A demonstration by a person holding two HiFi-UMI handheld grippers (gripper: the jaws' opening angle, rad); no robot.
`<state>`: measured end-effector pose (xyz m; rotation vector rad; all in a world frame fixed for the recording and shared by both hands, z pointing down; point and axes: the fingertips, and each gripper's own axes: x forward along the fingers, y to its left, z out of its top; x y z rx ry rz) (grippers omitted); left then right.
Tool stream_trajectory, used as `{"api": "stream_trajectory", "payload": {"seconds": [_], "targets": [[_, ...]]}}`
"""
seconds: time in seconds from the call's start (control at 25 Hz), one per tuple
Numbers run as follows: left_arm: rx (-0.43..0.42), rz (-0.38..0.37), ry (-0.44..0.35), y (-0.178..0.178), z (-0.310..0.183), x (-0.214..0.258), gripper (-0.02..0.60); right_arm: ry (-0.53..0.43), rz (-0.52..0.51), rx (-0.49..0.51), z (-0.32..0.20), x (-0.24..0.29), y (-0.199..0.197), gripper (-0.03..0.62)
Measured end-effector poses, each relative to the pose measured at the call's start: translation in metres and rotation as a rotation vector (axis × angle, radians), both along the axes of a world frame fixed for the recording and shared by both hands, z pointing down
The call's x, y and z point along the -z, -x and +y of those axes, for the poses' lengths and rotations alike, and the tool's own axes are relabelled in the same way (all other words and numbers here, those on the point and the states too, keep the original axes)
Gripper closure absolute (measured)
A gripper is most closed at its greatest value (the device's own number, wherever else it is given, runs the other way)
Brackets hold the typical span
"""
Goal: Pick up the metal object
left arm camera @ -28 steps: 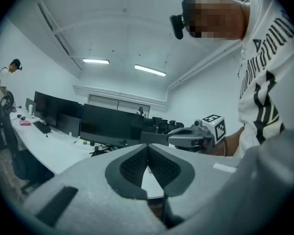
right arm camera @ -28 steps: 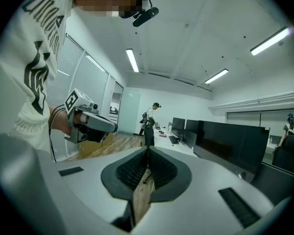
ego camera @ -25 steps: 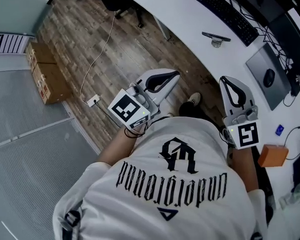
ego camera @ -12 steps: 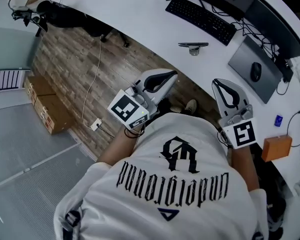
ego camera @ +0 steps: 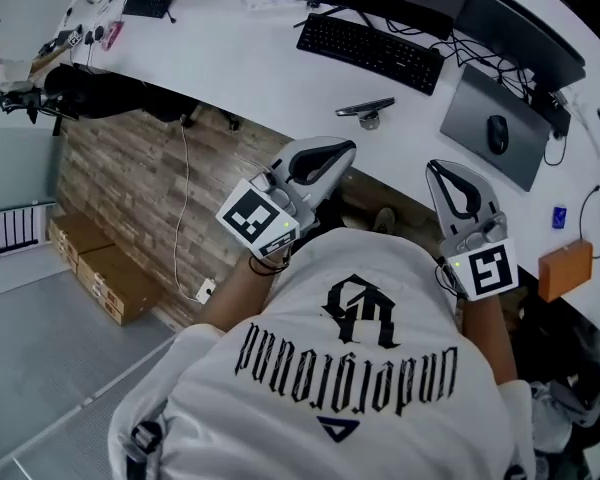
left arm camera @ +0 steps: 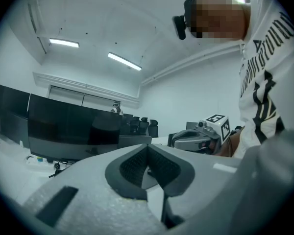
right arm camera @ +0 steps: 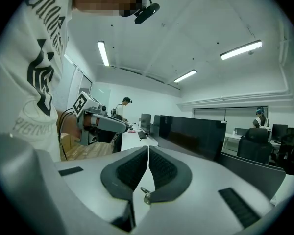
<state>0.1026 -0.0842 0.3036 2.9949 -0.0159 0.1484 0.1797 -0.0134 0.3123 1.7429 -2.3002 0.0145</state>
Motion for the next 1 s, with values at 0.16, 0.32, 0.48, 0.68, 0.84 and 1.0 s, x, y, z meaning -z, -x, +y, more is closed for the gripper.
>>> {"api": "stream_trajectory", "payload": {"seconds": [0.16, 0.32, 0.48, 0.68, 0.84, 1.0], "targets": [[-0.054, 0.004, 0.006, 0.0, -0.023, -0.001, 0.567, 0.014, -0.004, -0.061, -0.018, -0.001, 0.001, 0.577], [-0.11, 0.016, 0.01, 0.007, -0.05, 0.001, 0.568, 0.027, 0.011, -0.123, -0.039, -0.001, 0.005, 0.577], [-0.159, 0.013, 0.003, 0.015, -0.079, 0.001, 0.567, 0.034, 0.001, -0.195, -0.064, 0.0, 0.008, 0.577], [-0.219, 0.011, -0.001, 0.034, -0.117, 0.001, 0.567, 0.014, -0.007, -0.274, -0.098, 0.009, 0.02, 0.577], [-0.267, 0.01, -0.012, 0.051, -0.141, 0.0, 0.566, 0.002, -0.008, -0.336, -0.118, 0.012, 0.032, 0.577], [-0.308, 0.005, -0.018, 0.064, -0.158, -0.003, 0.566, -0.002, -0.013, -0.388, -0.131, 0.011, 0.045, 0.577]]}}
